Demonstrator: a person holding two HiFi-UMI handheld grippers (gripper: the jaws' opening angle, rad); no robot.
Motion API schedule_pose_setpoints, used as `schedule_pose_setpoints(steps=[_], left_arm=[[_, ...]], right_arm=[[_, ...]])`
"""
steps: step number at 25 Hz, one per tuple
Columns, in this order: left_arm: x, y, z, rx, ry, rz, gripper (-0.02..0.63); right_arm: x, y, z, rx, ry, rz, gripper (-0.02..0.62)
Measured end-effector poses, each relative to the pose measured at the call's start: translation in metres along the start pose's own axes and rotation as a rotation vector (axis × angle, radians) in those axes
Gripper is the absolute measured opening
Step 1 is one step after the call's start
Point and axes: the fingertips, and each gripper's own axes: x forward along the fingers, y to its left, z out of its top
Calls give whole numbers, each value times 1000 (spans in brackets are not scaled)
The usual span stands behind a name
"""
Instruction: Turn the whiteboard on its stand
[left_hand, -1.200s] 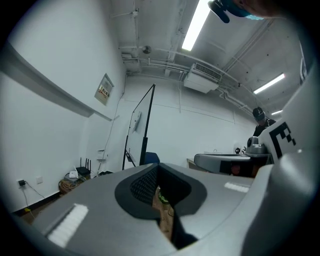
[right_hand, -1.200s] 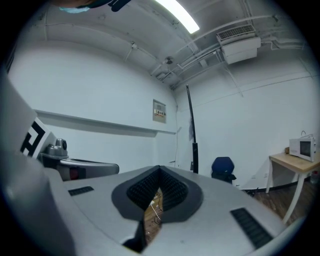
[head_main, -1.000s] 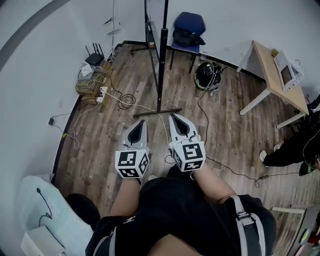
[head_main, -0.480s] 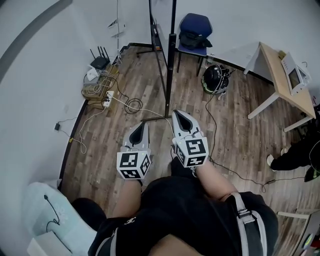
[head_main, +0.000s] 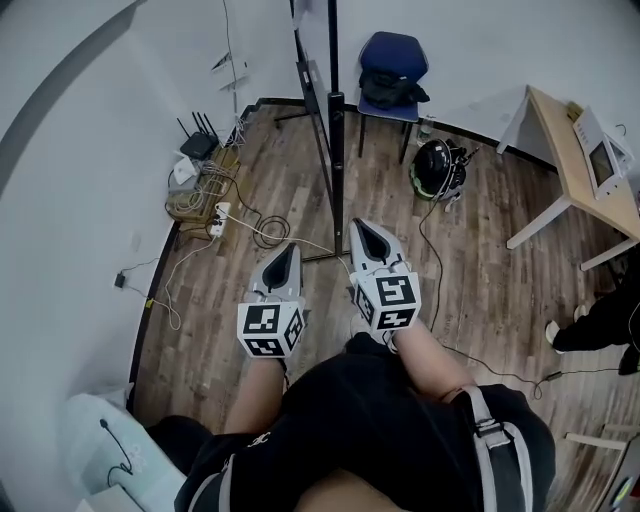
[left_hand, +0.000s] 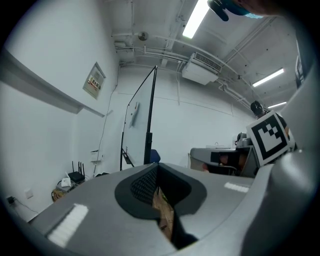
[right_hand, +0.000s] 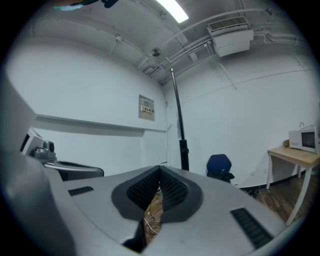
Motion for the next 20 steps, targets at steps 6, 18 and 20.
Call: schedule_pose_setpoints(steps=[6,18,20], left_arm=[[61,6,7,-3,25,23,8],[152,21,17,0,45,104,8],[159,22,11,6,62,114,8]], right_arm=[[47,-44,1,19,18,24,5],[136,-99,0,2,34,120,5],[148,-106,-3,7,46,117,5]])
